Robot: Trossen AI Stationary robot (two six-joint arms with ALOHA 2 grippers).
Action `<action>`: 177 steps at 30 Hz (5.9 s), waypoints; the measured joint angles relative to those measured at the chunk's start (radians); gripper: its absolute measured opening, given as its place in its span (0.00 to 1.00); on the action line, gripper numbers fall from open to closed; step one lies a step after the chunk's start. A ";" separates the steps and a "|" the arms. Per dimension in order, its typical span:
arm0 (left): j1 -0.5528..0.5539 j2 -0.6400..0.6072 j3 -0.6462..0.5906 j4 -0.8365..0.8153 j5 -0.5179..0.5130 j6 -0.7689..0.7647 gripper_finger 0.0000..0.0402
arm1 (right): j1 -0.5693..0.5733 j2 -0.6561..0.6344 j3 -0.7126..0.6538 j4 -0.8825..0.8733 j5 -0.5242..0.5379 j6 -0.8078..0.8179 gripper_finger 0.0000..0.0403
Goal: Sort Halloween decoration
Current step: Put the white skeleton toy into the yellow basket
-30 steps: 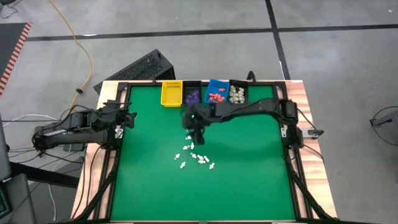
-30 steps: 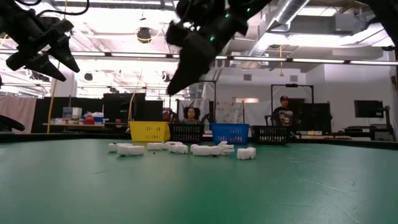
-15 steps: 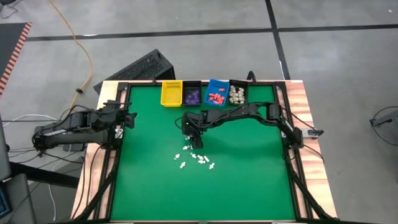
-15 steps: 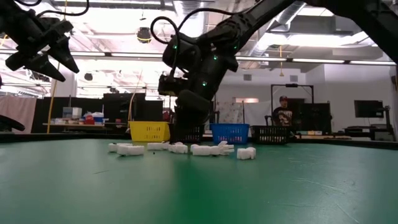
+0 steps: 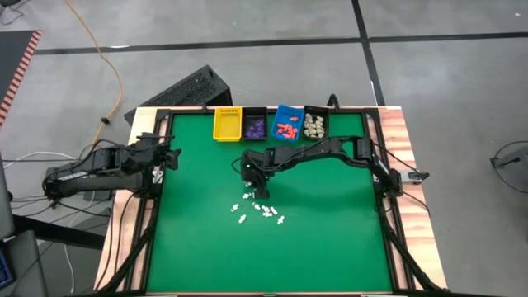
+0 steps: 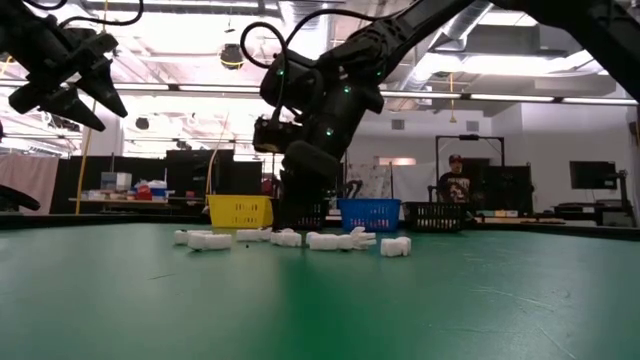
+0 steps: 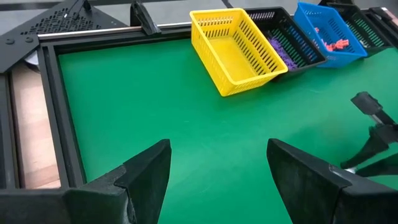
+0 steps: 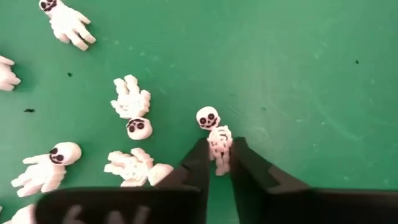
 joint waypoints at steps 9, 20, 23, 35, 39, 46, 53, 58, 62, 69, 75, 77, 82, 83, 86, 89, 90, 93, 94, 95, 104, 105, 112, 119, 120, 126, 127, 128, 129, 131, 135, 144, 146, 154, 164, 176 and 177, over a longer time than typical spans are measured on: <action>0.000 0.000 0.000 0.000 0.000 0.000 0.64 | -0.003 0.004 0.035 -0.035 -0.031 0.116 0.09; 0.000 0.000 0.000 0.000 0.005 0.000 0.64 | -0.088 0.006 0.294 -0.032 0.051 0.159 0.09; 0.000 0.000 0.000 0.000 0.005 0.000 0.64 | -0.130 0.005 0.344 0.004 0.128 0.209 0.09; 0.000 0.000 0.000 0.000 0.003 0.000 0.64 | -0.254 0.055 0.359 0.166 0.163 0.414 0.15; 0.000 0.000 0.000 0.000 -0.004 0.000 0.64 | -0.276 0.075 0.357 0.173 0.161 0.457 0.26; 0.000 0.000 0.000 0.000 -0.011 -0.005 0.64 | -0.283 0.090 0.357 0.186 0.134 0.413 0.43; 0.000 0.000 0.000 0.000 -0.013 -0.005 0.64 | -0.289 0.090 0.388 0.145 -0.013 0.415 0.53; 0.000 0.000 0.000 0.000 -0.013 -0.005 0.64 | -0.236 0.088 0.425 0.060 -0.233 0.320 0.52; 0.000 0.000 0.000 0.000 -0.013 -0.005 0.64 | -0.145 0.088 0.428 -0.061 -0.300 0.180 0.50; 0.000 0.000 0.000 0.000 -0.013 -0.005 0.64 | 0.012 0.088 0.428 -0.310 -0.162 -0.086 0.47; 0.000 0.000 0.000 0.000 -0.010 -0.004 0.64 | 0.073 0.088 0.428 -0.362 -0.123 -0.125 0.47; 0.000 0.000 0.000 0.000 -0.003 -0.004 0.64 | 0.083 0.094 0.428 -0.376 -0.100 -0.141 0.47; 0.000 0.000 0.000 0.000 -0.002 -0.004 0.64 | 0.088 0.130 0.428 -0.391 -0.082 -0.153 0.47; 0.000 0.000 0.000 0.000 -0.002 -0.004 0.64 | 0.088 0.136 0.429 -0.392 -0.082 -0.153 0.47; 0.000 0.000 0.000 -0.001 0.005 -0.004 0.64 | 0.088 0.166 0.428 -0.399 -0.082 -0.153 0.47; 0.000 0.000 0.000 -0.002 0.008 -0.004 0.64 | 0.091 0.183 0.427 -0.403 -0.070 -0.154 0.47; 0.000 0.000 0.000 -0.002 0.008 -0.004 0.64 | 0.091 0.196 0.428 -0.392 -0.070 -0.153 0.47; 0.000 0.000 0.000 -0.004 0.012 -0.004 0.64 | 0.091 0.208 0.430 -0.384 -0.068 -0.149 0.47; 0.000 0.000 0.000 -0.004 0.012 -0.004 0.64 | 0.091 0.214 0.431 -0.378 -0.061 -0.146 0.47; 0.000 0.000 0.000 -0.004 0.015 -0.004 0.64 | 0.091 0.216 0.433 -0.382 -0.039 -0.143 0.46; 0.000 0.000 0.000 -0.006 0.015 -0.004 0.64 | 0.111 0.228 0.432 -0.388 0.029 -0.153 0.21; 0.000 0.000 0.000 -0.006 0.015 -0.004 0.64 | 0.112 0.228 0.432 -0.388 0.036 -0.152 0.17; 0.000 0.000 0.000 -0.006 0.015 -0.004 0.64 | 0.106 0.217 0.430 -0.394 0.048 -0.109 0.10; 0.000 0.000 0.000 -0.005 0.013 -0.004 0.64 | 0.050 0.171 0.423 -0.303 0.073 -0.082 0.10; 0.000 0.000 0.000 -0.005 0.014 -0.004 0.64 | 0.036 0.160 0.423 -0.272 0.082 -0.061 0.10; 0.000 0.000 0.000 -0.004 0.007 -0.004 0.64 | -0.050 0.151 0.426 -0.091 0.105 0.122 0.10; 0.000 0.000 0.000 -0.004 0.007 -0.004 0.64 | -0.063 0.152 0.426 -0.062 0.104 0.150 0.10; 0.000 0.000 0.000 -0.004 0.007 -0.004 0.64 | -0.077 0.152 0.429 -0.035 0.105 0.175 0.10; 0.000 0.000 0.000 -0.004 0.007 -0.004 0.64 | -0.091 0.151 0.431 -0.005 0.105 0.195 0.10; 0.000 0.000 0.000 -0.004 0.006 -0.004 0.64 | -0.115 0.149 0.433 0.049 0.106 0.224 0.10; 0.000 0.000 0.000 -0.004 0.006 -0.004 0.64 | -0.156 0.151 0.481 0.080 0.110 0.250 0.10; 0.000 0.000 0.000 -0.004 0.004 -0.004 0.64 | -0.218 0.147 0.612 0.172 0.160 0.252 0.10; 0.000 0.000 0.000 -0.004 -0.004 -0.005 0.64 | -0.234 0.145 0.613 0.184 0.194 0.253 0.10; 0.000 0.000 0.000 -0.004 -0.007 -0.006 0.64 | -0.294 0.171 0.611 0.186 0.228 0.388 0.10; 0.000 0.000 0.000 -0.004 -0.012 -0.008 0.64 | -0.310 0.171 0.607 0.177 0.235 0.394 0.12; 0.000 0.000 0.000 -0.005 -0.011 -0.008 0.64 | -0.309 0.205 0.607 0.141 0.187 0.397 0.29; 0.000 0.000 0.000 -0.004 -0.011 -0.008 0.64 | -0.309 0.205 0.607 0.132 0.187 0.394 0.31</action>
